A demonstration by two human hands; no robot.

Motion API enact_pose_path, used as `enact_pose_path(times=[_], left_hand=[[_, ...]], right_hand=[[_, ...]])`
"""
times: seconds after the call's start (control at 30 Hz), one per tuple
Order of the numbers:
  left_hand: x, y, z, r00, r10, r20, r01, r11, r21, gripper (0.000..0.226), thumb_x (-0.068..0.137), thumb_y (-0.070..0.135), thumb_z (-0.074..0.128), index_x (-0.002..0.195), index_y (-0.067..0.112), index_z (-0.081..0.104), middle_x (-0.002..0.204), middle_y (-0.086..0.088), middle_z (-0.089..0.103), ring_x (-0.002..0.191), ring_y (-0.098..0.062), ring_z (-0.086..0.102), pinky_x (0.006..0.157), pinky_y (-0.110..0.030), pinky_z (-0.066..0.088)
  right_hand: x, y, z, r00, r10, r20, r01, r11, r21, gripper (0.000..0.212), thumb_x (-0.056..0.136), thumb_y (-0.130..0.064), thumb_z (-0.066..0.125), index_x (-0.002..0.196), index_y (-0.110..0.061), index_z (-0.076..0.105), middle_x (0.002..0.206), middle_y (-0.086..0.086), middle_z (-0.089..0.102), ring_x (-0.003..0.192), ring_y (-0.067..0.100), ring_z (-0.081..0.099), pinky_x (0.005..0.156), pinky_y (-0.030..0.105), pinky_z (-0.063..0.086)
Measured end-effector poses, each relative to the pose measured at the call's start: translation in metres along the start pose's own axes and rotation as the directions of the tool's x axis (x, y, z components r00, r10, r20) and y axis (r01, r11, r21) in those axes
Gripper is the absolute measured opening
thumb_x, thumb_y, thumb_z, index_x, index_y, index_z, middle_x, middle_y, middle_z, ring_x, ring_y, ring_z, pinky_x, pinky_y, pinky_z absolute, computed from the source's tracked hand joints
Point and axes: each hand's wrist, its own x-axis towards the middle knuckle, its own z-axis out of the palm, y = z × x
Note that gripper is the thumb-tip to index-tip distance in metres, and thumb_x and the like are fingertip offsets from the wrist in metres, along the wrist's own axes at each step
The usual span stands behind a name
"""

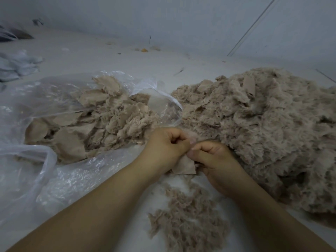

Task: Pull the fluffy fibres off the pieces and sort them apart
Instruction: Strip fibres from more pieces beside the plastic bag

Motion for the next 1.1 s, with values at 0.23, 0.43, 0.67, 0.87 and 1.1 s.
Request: enact_pose_path(times=[0.23, 0.43, 0.67, 0.87, 1.1], left_hand=[[0.013, -0.008, -0.021, 0.949, -0.065, -0.309, 0.003, 0.981, -0.194, 0.028, 0.089, 0.005, 0.065, 0.062, 0.012, 0.067, 0.049, -0.003, 0.054, 0.04, -0.014, 0.045, 0.042, -0.022, 0.037], [0.006, 0.007, -0.055, 0.825, -0.068, 0.561, 0.189, 0.969, -0.161, 0.013, 0.077, 0.014, 0.067, 0.083, 0.004, 0.074, 0.052, -0.006, 0.055, 0.039, -0.013, 0.043, 0.041, -0.017, 0.032], [0.006, 0.004, -0.026, 0.997, 0.031, -0.067, -0.028, 0.998, 0.054, 0.031, 0.069, 0.024, 0.084, 0.067, 0.003, 0.061, 0.049, 0.001, 0.05, 0.041, -0.008, 0.041, 0.039, -0.017, 0.034], [0.001, -0.001, -0.009, 1.0, 0.001, 0.01, -0.002, 1.0, 0.02, 0.021, 0.09, 0.01, 0.066, 0.08, -0.008, 0.066, 0.056, -0.014, 0.057, 0.046, -0.016, 0.048, 0.043, -0.022, 0.04], [0.0, 0.003, -0.009, 0.998, -0.05, 0.034, 0.053, 0.995, -0.085, 0.041, 0.098, 0.018, 0.055, 0.068, -0.009, 0.057, 0.042, -0.005, 0.046, 0.036, -0.013, 0.037, 0.038, -0.016, 0.031]], right_hand=[[0.002, -0.002, 0.0, 0.992, 0.087, -0.089, -0.076, 0.989, 0.124, 0.036, 0.09, -0.002, 0.057, 0.058, -0.014, 0.07, 0.06, 0.006, 0.064, 0.053, 0.014, 0.06, 0.051, 0.023, 0.051], [0.002, -0.002, 0.0, 0.99, 0.1, -0.102, -0.076, 0.974, 0.214, 0.011, 0.075, -0.02, 0.064, 0.072, -0.011, 0.059, 0.071, 0.011, 0.059, 0.062, 0.019, 0.058, 0.057, 0.027, 0.051], [0.001, -0.003, 0.0, 0.995, 0.079, -0.062, -0.063, 0.972, 0.226, 0.016, 0.08, -0.016, 0.06, 0.064, -0.014, 0.062, 0.053, -0.003, 0.06, 0.05, 0.008, 0.059, 0.051, 0.023, 0.052], [-0.002, -0.006, 0.0, 0.999, -0.01, 0.033, 0.003, 0.978, 0.208, 0.026, 0.082, -0.022, 0.058, 0.061, -0.02, 0.073, 0.053, -0.004, 0.063, 0.049, 0.003, 0.061, 0.051, 0.018, 0.051], [-0.001, -0.001, 0.001, 1.0, -0.015, 0.01, 0.014, 0.991, 0.137, 0.026, 0.086, -0.027, 0.061, 0.091, -0.008, 0.077, 0.089, 0.015, 0.074, 0.08, 0.021, 0.071, 0.068, 0.026, 0.056]])
